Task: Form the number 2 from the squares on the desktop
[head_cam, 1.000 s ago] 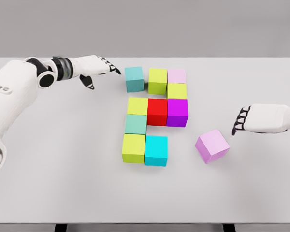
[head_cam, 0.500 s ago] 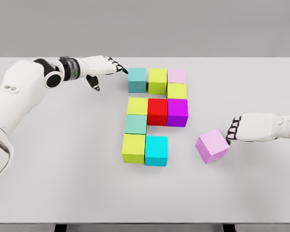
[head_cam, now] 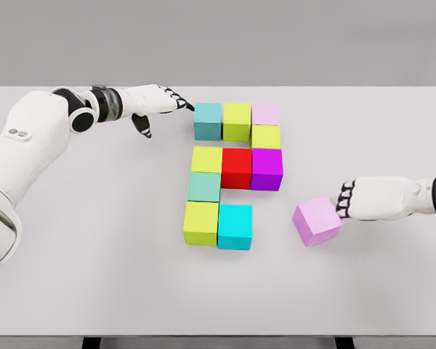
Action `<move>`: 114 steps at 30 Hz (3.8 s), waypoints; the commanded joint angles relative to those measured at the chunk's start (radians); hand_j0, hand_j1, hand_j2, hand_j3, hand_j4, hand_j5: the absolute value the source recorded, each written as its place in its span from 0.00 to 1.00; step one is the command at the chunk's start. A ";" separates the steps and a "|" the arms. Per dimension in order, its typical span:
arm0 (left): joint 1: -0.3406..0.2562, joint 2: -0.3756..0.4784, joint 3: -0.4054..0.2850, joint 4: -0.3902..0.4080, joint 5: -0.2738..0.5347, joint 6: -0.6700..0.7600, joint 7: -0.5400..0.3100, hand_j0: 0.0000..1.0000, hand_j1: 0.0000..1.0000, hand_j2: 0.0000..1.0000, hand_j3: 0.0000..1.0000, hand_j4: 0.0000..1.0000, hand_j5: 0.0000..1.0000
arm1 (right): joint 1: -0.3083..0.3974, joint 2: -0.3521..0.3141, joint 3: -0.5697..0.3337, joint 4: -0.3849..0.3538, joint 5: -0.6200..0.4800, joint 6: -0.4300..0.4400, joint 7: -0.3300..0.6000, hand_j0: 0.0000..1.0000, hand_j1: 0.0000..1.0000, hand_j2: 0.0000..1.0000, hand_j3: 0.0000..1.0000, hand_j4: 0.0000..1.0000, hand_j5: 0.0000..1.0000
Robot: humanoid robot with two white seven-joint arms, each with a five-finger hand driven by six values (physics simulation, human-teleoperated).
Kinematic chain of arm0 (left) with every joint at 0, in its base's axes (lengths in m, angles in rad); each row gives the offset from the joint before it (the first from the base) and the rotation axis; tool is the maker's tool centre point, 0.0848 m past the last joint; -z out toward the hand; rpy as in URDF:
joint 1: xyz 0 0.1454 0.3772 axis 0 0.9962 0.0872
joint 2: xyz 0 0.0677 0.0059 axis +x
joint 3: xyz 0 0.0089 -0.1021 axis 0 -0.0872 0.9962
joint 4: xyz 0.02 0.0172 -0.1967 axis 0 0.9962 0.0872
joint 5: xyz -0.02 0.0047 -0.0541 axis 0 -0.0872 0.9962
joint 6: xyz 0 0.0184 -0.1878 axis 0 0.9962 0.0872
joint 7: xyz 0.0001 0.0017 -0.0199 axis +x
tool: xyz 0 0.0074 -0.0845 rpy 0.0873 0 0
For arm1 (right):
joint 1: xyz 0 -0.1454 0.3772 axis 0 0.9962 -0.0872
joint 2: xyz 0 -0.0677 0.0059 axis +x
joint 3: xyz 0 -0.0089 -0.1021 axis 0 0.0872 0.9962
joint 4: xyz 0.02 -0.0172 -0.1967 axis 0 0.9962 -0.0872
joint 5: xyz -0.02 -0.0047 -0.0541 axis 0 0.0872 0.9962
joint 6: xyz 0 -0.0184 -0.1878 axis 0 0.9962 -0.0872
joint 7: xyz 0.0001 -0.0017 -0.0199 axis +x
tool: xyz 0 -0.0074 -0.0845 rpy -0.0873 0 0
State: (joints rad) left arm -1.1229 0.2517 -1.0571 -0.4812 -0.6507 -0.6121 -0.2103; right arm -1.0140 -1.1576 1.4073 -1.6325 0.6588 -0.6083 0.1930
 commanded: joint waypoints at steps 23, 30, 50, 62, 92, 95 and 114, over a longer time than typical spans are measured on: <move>0.005 0.046 0.040 0.006 0.020 0.001 0.000 1.00 1.00 1.00 1.00 1.00 1.00 | 0.005 -0.057 0.009 -0.082 -0.047 -0.003 -0.003 0.73 0.73 0.73 0.73 0.73 0.73; 0.041 0.267 0.095 -0.138 0.118 0.001 0.002 1.00 1.00 1.00 1.00 1.00 1.00 | 0.012 -0.044 0.010 -0.104 -0.045 -0.003 -0.003 0.73 0.73 0.73 0.73 0.73 0.73; 0.270 0.445 0.361 -0.260 0.103 0.001 0.002 1.00 1.00 1.00 1.00 1.00 1.00 | 0.018 0.006 -0.010 0.005 -0.027 -0.003 -0.044 0.72 0.72 0.72 0.72 0.72 0.72; 0.256 0.353 0.356 -0.129 0.102 0.001 0.002 1.00 1.00 1.00 1.00 1.00 1.00 | 0.018 0.072 -0.017 0.040 -0.028 -0.003 -0.044 0.72 0.72 0.72 0.72 0.72 0.72; 0.249 0.357 0.359 -0.108 0.108 0.001 0.002 1.00 1.00 1.00 1.00 1.00 1.00 | 0.020 0.082 -0.010 0.025 -0.031 -0.003 -0.044 0.72 0.72 0.72 0.72 0.72 0.72; 0.247 0.357 0.361 -0.106 0.109 0.001 0.002 1.00 1.00 1.00 1.00 1.00 1.00 | 0.020 0.072 -0.008 0.019 -0.034 -0.003 -0.047 0.72 0.72 0.72 0.72 0.72 0.72; 0.247 0.365 0.364 -0.100 0.118 0.001 0.003 1.00 1.00 1.00 1.00 1.00 1.00 | 0.032 0.085 -0.005 -0.030 -0.045 -0.003 -0.049 0.72 0.72 0.72 0.72 0.72 0.72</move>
State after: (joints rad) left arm -0.8759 0.6152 -0.6980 -0.5806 -0.5385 -0.6121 -0.2083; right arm -0.9817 -1.0731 1.4033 -1.6554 0.6196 -0.6114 0.1445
